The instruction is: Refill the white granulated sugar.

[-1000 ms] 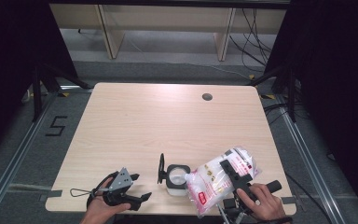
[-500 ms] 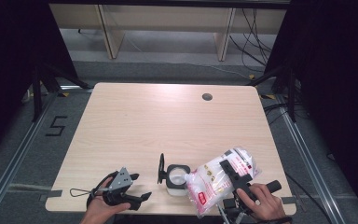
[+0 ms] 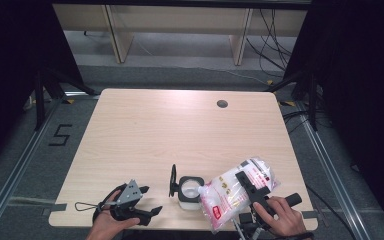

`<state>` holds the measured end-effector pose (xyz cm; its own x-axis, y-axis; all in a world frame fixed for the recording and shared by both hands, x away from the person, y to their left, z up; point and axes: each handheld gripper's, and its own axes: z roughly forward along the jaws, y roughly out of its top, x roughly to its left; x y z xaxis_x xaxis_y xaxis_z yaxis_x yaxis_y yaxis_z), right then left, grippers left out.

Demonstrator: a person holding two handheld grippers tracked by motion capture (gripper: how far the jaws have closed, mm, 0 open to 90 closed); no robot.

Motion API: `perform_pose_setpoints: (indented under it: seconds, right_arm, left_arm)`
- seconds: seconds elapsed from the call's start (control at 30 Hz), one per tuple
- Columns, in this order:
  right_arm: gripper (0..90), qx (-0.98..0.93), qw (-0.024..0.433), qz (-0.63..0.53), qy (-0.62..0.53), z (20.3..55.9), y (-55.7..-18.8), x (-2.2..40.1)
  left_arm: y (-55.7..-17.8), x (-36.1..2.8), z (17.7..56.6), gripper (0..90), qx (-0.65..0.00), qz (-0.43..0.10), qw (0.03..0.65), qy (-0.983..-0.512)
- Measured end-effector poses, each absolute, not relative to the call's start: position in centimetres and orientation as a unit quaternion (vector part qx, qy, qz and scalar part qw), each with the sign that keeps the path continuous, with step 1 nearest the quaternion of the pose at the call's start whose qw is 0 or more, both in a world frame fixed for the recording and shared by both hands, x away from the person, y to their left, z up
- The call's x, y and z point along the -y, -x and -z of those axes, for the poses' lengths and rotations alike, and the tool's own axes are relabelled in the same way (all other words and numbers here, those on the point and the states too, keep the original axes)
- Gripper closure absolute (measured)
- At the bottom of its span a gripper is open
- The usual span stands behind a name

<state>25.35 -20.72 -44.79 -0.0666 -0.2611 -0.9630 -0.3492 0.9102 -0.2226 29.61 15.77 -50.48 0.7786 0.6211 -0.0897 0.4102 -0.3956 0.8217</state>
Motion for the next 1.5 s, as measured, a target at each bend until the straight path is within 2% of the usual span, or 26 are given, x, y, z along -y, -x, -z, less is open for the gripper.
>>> perform_pose_setpoints:
  seconds: [0.63, 0.7, 0.77, 1.5]
  right_arm:
    - [47.7, -0.724, 0.653, -0.029, 0.222, 44.83, -25.39, 20.72]
    - [47.6, -0.726, 0.651, -0.031, 0.221, 44.84, -25.39, 20.72]
    - [47.6, -0.722, 0.653, -0.03, 0.225, 44.83, -25.43, 20.63]
    - [47.7, -0.715, 0.659, -0.023, 0.231, 44.47, -25.27, 20.6]
  left_arm:
    - [-29.61, -15.82, 50.45, 19.4, -0.311, -0.117, 0.453, -0.827]
    - [-29.82, -16.02, 50.45, 19.4, -0.296, -0.129, 0.444, -0.836]
    - [-29.63, -15.91, 50.54, 19.4, -0.31, -0.123, 0.446, -0.831]
    - [-29.72, -15.92, 50.51, 19.4, -0.306, -0.124, 0.447, -0.831]
